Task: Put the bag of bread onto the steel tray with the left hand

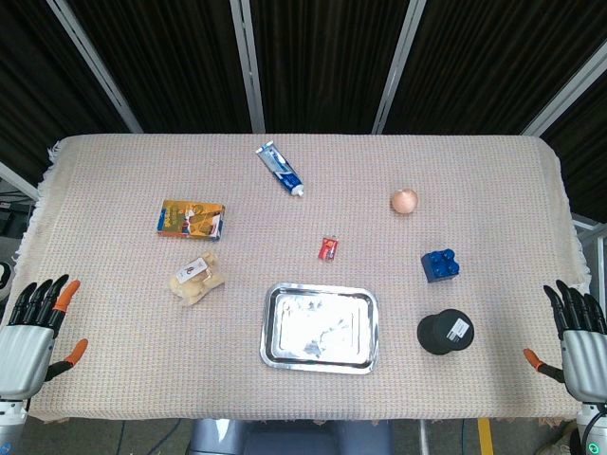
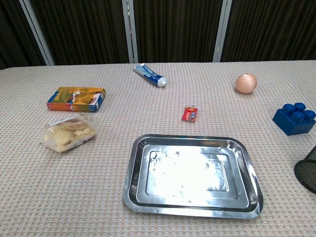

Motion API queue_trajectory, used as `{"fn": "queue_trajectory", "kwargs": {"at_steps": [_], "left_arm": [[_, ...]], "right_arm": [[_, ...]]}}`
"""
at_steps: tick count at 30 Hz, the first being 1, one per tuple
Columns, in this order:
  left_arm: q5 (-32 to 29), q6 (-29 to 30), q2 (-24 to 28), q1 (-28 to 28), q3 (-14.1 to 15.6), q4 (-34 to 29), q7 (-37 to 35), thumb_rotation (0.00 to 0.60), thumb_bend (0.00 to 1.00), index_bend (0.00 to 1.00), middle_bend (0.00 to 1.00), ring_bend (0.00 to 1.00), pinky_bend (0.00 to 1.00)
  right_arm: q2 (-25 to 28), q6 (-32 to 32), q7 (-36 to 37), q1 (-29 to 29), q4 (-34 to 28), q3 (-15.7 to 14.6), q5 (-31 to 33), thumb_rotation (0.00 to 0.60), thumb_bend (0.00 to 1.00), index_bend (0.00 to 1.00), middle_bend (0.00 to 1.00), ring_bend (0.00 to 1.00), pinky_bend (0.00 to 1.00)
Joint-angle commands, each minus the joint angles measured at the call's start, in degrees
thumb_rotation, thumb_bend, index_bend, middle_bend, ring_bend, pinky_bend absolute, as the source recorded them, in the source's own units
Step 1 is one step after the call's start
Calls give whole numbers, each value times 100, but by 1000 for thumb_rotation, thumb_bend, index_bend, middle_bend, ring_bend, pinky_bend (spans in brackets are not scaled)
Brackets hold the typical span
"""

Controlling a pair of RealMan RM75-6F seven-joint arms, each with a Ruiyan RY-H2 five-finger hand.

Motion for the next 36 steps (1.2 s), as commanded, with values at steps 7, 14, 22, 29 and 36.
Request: {"fn": "queue_trajectory", "kwargs": {"at_steps": [7, 14, 22, 29, 36], "left_arm": [[-36, -64, -5, -14, 4, 11, -6, 599, 275, 51, 0, 0, 0], [-13, -27, -8, -7, -3, 41, -48, 599, 276, 52, 0, 0, 0], [-27, -69, 5, -31, -13, 49, -63, 599, 276, 52, 0, 0, 0], [-63, -231, -41, -145, -63, 70, -76, 599, 276, 53, 0, 0, 0], [-582, -1279, 54, -721, -289, 114, -59, 599, 180, 45, 0, 0, 0]], "right_arm": [[-4, -8, -48, 14, -31, -5, -23, 600, 96, 54, 0, 0, 7], [11, 43, -31, -22, -52, -12, -26, 600, 95, 54, 0, 0, 7], [-10, 69, 3, -54, -25, -21, -13, 600, 95, 54, 0, 0, 7], [-6, 57, 10, -47, -13, -13, -10, 600, 95, 54, 0, 0, 7], [25, 67, -22, -52, -50, -11, -15, 600, 96, 54, 0, 0, 7]]}}
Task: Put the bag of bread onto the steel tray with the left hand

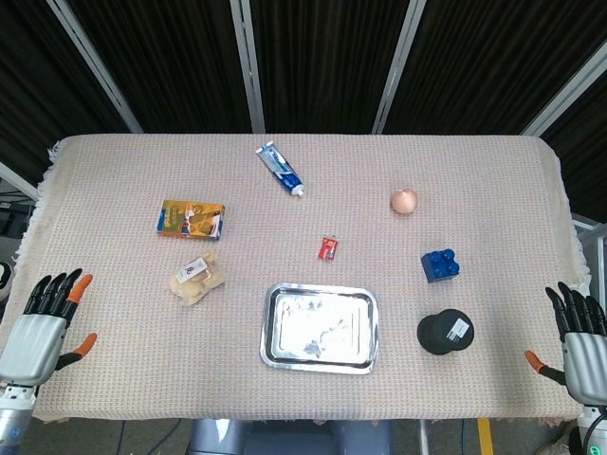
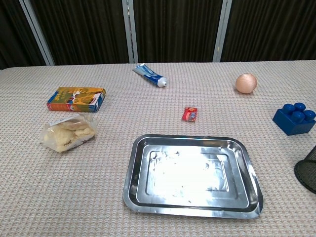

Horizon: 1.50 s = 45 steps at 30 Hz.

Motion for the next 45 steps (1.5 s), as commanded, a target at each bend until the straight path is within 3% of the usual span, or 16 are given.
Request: {"fn": "queue_trajectory", "kwargs": {"at_steps": [1, 6, 13, 19, 27, 29, 31, 34, 38, 40, 45], "left_arm": [[-387, -816, 106, -466, -156, -36, 126, 599, 162, 42, 0, 0, 0], [-901, -1870, 54, -1147, -430, -26, 472, 599, 115, 29, 0, 0, 0], [-1681, -3012, -457, -2090, -835, 390, 1087, 597, 98, 16, 0, 0, 0], [-2378, -3669, -936, -2719, -1012, 767, 1599, 600, 97, 8, 0, 0, 0], [-3244, -4186, -1536, -3374, -1034, 1153, 2105, 599, 103, 40, 0, 0, 0], [-3392, -4212, -1648, -3488, -1005, 1217, 2220, 600, 134, 86, 0, 0, 28], [-3537, -4199, -1770, -3610, -982, 1263, 2332, 598, 232, 177, 2, 19, 135], [-3603, -4138, -1906, -3715, -995, 1274, 2334, 600, 435, 381, 67, 137, 347], [-3395, -3959, -2052, -3745, -1033, 1287, 2068, 600, 568, 620, 277, 310, 481], [-3093, -3770, -2111, -3689, -1061, 1293, 1762, 600, 587, 664, 336, 345, 504], [-2275, -3309, -2154, -3511, -1094, 1229, 803, 600, 587, 661, 341, 349, 515]], "right_arm": [[6, 10, -18, 2, -20, 2, -15, 600, 96, 54, 0, 0, 7], [15, 12, -63, -3, -58, -5, -20, 600, 95, 54, 0, 0, 7], [45, 71, -112, -63, -116, -18, 5, 600, 96, 54, 0, 0, 7], [52, 93, -117, -103, -136, -23, 42, 600, 95, 54, 0, 0, 6], [55, 87, -135, -130, -135, -16, 99, 600, 96, 54, 0, 0, 7], [56, 85, -135, -133, -134, -15, 106, 600, 96, 54, 0, 0, 7], [53, 80, -137, -138, -131, -14, 117, 600, 96, 55, 0, 0, 6], [56, 79, -148, -140, -139, -12, 120, 600, 96, 55, 0, 0, 7], [53, 97, -152, -151, -142, -7, 118, 600, 96, 56, 0, 0, 7], [54, 93, -153, -157, -141, -5, 135, 600, 95, 56, 0, 0, 7], [45, 69, -143, -149, -125, -5, 133, 600, 95, 56, 0, 0, 7]]}}
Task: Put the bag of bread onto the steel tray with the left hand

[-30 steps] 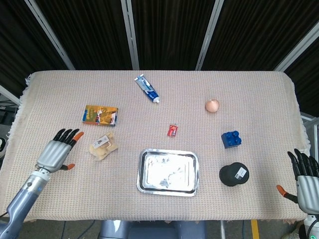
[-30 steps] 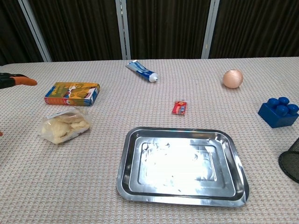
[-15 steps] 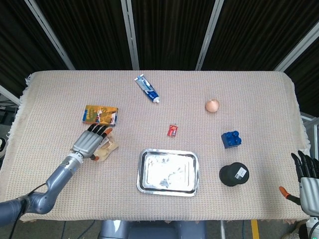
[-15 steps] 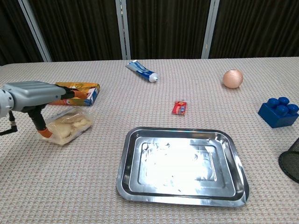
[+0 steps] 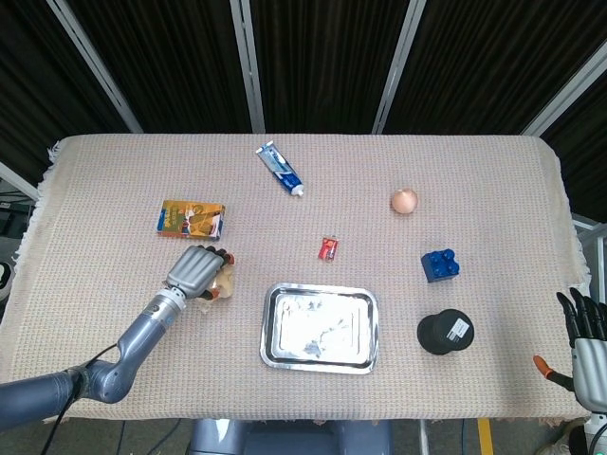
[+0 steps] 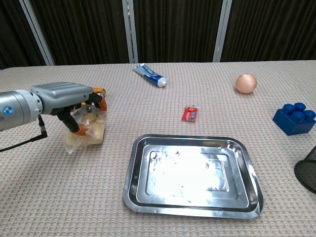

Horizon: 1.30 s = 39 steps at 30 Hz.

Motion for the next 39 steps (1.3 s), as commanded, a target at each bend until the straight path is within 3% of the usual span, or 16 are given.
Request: {"fn": "queue_trajectory", "kwargs": {"at_steps": [1, 6, 14, 17, 19, 21, 24, 27, 31, 34, 36, 39], "left_arm": [[837, 529, -82, 179, -35, -61, -902, 600, 588, 657, 340, 349, 515], [1705, 912, -120, 169, 85, -241, -1528, 600, 586, 622, 321, 338, 511], [2302, 859, -449, -176, 186, -560, -1706, 600, 583, 611, 314, 330, 506], [2400, 752, -680, -343, 196, -542, -1589, 600, 538, 572, 299, 314, 462], [2429, 661, -920, -478, 201, -495, -1422, 600, 474, 500, 243, 233, 301], [2376, 523, -1064, -567, 232, -478, -1294, 600, 333, 316, 87, 63, 69], [2203, 338, -1205, -680, 230, -485, -935, 600, 101, 49, 0, 0, 0], [2021, 343, -1266, -696, 174, -556, -675, 599, 18, 0, 0, 0, 0], [1880, 557, -1159, -594, 107, -765, -610, 596, 12, 0, 0, 0, 0], [1879, 794, -943, -455, 118, -952, -548, 595, 70, 0, 0, 0, 0], [1813, 1054, -647, -228, 224, -1161, -355, 596, 139, 0, 0, 0, 0], [1770, 1542, -159, 192, 460, -1525, -60, 596, 153, 0, 0, 0, 0]], "right_arm": [[-5, -15, 5, 15, 5, 2, -16, 600, 96, 56, 0, 0, 7], [-14, -36, 18, 37, 19, 6, -41, 600, 96, 56, 0, 0, 7], [-2, -47, 50, 37, 35, 9, -38, 600, 96, 57, 0, 0, 7], [6, -48, 48, 45, 20, 10, -57, 600, 96, 56, 0, 0, 7], [17, -39, 39, 47, 9, 14, -67, 600, 96, 56, 0, 0, 7], [27, -38, 35, 41, 5, 15, -57, 600, 96, 56, 0, 0, 7], [41, -35, 46, 23, 5, 9, -37, 600, 95, 56, 0, 0, 7], [50, -23, 67, -1, 12, 4, -15, 600, 96, 57, 0, 0, 7], [48, -3, 109, -26, 43, 12, 14, 600, 96, 56, 0, 0, 6], [43, 1, 135, -25, 65, 15, 3, 600, 96, 56, 0, 0, 7], [32, 11, 168, -30, 94, 16, -2, 600, 96, 56, 0, 0, 7], [7, -22, 232, -34, 155, 22, 42, 600, 95, 56, 0, 0, 7]]}}
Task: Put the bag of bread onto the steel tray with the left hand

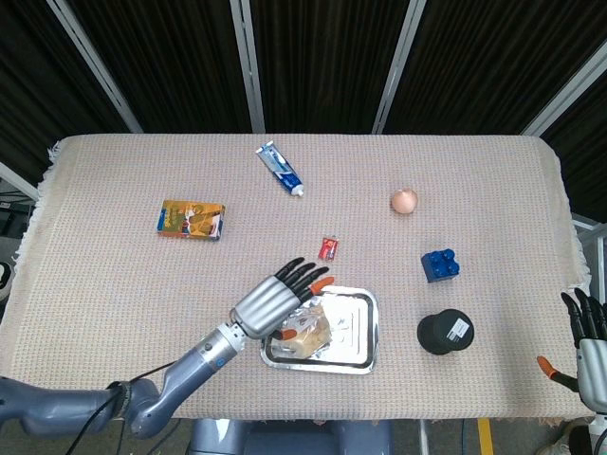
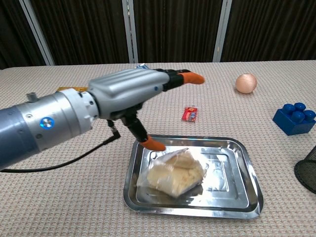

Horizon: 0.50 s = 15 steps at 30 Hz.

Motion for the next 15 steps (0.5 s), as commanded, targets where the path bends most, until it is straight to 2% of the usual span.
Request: {"fn": "queue_trajectory", "kwargs": {"at_steps": [1, 4, 7, 15], "left_arm": [[-48, 716, 691, 614, 344, -537, 390, 597, 153, 0, 0, 0, 0], [28, 1178, 1144, 1021, 599, -776, 387, 597, 154, 0, 0, 0, 0], [360, 1728, 1721, 1508, 984, -966, 164, 596, 153, 4, 0, 0, 0], [1063, 2847, 2462, 2444, 1610, -838, -411, 597, 154, 55, 0, 0, 0]], "right_arm": [[-23, -46, 56, 6, 57, 6, 38, 600, 95, 56, 0, 0, 7], [-42, -76, 100, 25, 102, 4, 20, 600, 96, 57, 0, 0, 7], [-63, -86, 143, 38, 148, 16, 18, 600, 95, 57, 0, 0, 7], [-110, -125, 145, 116, 189, 29, -73, 600, 96, 57, 0, 0, 6]]}}
